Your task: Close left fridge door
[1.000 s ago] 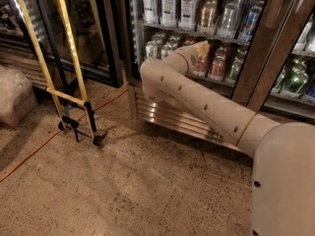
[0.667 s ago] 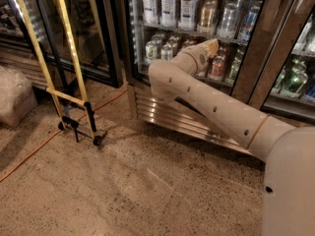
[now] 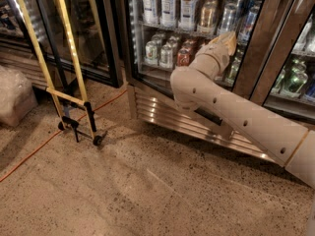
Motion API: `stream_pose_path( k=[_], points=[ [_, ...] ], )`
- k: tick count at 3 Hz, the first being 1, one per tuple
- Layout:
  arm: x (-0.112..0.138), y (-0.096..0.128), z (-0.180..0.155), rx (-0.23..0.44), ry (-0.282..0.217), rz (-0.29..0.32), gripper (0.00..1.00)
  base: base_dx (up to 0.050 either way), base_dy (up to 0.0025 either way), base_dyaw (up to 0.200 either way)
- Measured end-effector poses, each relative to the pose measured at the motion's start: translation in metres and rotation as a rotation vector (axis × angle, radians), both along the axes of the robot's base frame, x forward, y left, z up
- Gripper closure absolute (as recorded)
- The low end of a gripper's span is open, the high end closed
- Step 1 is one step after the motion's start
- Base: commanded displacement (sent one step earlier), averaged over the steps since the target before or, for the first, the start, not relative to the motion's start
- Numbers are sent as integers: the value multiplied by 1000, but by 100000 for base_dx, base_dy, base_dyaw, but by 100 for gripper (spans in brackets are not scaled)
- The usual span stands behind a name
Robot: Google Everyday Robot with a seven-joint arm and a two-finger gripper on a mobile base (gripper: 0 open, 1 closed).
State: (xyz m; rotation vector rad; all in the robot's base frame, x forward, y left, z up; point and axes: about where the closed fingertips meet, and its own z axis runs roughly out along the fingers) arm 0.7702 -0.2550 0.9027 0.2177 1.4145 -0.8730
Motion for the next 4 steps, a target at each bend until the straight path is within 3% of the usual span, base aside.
stream_pose_path(
  k=[1,2,3,4],
  points=[
    [0,0,0,0,0,0,100,5010,-7,180],
    [0,-2,1,-2,-1,4,100,0,0,0],
    [0,-14,9,3,-17,68,100,0,0,0],
    [-14,-57,30,32,-77,103,100,0,0,0]
  ],
)
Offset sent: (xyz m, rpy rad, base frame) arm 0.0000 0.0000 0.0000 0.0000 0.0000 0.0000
